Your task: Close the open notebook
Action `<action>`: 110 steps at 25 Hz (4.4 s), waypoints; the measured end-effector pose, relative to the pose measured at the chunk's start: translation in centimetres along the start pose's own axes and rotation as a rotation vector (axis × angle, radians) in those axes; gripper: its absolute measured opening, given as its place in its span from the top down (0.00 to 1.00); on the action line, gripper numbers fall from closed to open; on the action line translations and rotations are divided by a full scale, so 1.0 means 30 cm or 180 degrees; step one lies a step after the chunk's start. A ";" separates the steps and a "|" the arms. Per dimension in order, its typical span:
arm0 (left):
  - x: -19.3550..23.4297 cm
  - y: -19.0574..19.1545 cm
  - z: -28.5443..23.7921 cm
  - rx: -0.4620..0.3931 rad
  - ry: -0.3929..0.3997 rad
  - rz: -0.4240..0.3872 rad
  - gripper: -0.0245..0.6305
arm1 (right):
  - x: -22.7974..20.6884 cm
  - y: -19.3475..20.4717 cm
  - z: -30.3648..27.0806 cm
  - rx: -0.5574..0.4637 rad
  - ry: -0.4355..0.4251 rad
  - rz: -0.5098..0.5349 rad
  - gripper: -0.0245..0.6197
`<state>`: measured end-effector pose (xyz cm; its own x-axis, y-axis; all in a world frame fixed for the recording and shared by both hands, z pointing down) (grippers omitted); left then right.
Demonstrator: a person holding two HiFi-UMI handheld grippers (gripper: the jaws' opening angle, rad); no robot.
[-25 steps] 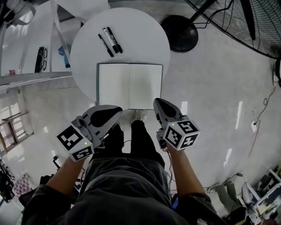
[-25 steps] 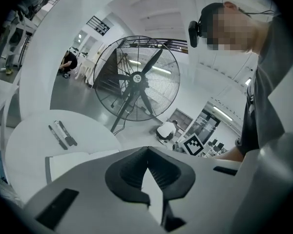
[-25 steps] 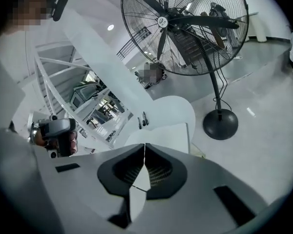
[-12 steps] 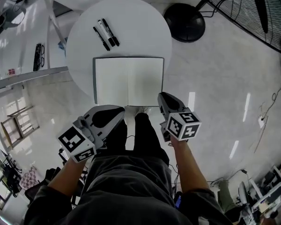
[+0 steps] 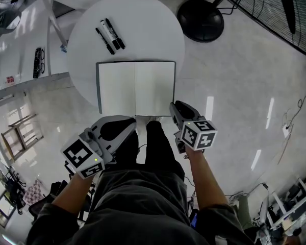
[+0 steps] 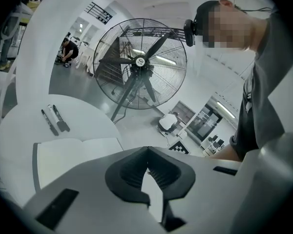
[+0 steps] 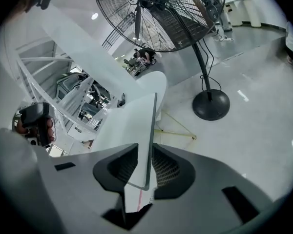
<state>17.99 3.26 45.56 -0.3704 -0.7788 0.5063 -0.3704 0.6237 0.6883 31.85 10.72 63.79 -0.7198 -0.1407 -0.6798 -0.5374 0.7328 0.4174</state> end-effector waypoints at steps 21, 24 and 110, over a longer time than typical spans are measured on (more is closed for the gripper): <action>0.022 0.058 0.021 0.0011 -0.0036 0.0112 0.94 | -0.008 0.082 -0.061 0.0100 -0.0479 -0.0511 0.76; 0.021 0.055 0.037 -0.0020 -0.0022 0.0107 0.94 | -0.001 0.077 -0.048 0.0066 -0.0457 -0.0493 0.80; 0.490 0.207 0.911 -0.1072 -0.0543 0.0663 0.94 | 0.830 0.151 -0.544 0.0920 0.0048 0.1761 0.87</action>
<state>-13.05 -2.47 43.08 -0.5540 -0.5985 0.5788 0.0154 0.6877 0.7258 4.32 -0.33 58.61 -0.8648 0.3033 -0.4001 0.0559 0.8501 0.5236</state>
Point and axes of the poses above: the fingertips, and each gripper's own axes: z backward along the fingers, x to its left, y out of its underside, the point moved 3 cm from there along z, backward along the fingers, and after that the axes turned 5 degrees about -y, right-handed, at the moved point
